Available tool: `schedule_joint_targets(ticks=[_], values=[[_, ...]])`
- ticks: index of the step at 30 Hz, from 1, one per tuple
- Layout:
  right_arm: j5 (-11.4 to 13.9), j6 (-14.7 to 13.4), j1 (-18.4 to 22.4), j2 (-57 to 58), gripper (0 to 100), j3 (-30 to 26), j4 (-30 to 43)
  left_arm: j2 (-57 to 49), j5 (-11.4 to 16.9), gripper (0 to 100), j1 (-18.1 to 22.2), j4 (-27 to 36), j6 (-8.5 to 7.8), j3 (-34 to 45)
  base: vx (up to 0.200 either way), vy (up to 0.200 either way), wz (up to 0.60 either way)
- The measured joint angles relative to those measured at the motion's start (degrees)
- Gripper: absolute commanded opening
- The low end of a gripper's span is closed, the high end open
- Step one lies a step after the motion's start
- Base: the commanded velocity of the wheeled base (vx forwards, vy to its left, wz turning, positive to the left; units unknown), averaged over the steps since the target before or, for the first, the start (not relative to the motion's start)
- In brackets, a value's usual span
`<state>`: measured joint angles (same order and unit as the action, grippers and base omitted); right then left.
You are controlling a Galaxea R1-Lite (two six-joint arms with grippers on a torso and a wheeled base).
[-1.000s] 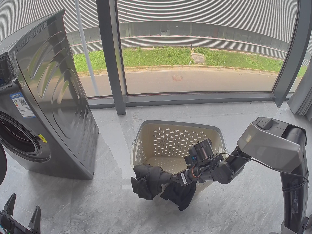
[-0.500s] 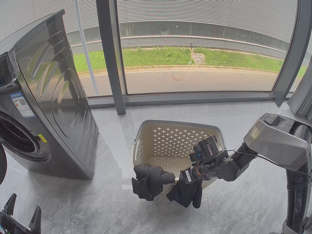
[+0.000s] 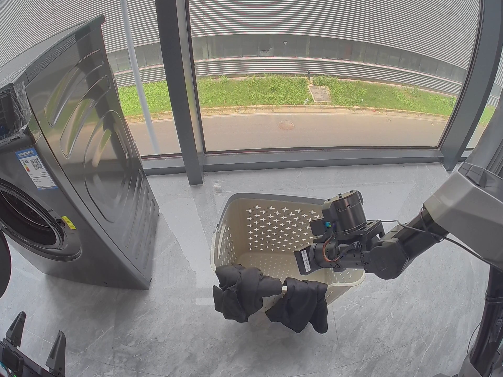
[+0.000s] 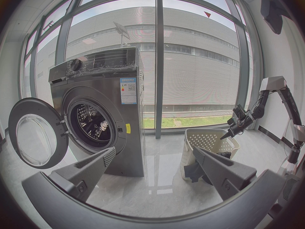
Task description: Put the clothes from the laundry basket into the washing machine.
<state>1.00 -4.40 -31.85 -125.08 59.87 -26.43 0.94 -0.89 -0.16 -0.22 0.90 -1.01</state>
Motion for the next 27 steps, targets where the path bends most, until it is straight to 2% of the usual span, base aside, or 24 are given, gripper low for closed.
schedule_joint_targets(ticks=[2, 9, 10, 27], values=[[-0.35, -0.5, -0.22, 1.67, 0, -2.07, -0.3, 0.0, 0.0, 100, -0.02, -0.02, 0.02, 0.0, 0.0, 0.0, 0.0], [-0.46, -0.57, 0.9, -0.28, 0, -3.25, -0.63, 0.0, 0.02, 100, -0.05, -0.02, 0.05, 0.0, 0.0, 0.0, 0.0], [-0.45, -0.61, 0.96, -1.3, 100, -3.45, -0.72, 0.0, 0.02, 100, -0.05, -0.02, 0.05, 0.0, 0.0, 0.0, 0.0], [-0.34, -1.56, 1.01, -9.29, 100, -2.79, -1.43, 0.02, 0.02, 100, -0.02, 0.04, 0.11, 0.0, 0.0, 0.0, 0.0]])
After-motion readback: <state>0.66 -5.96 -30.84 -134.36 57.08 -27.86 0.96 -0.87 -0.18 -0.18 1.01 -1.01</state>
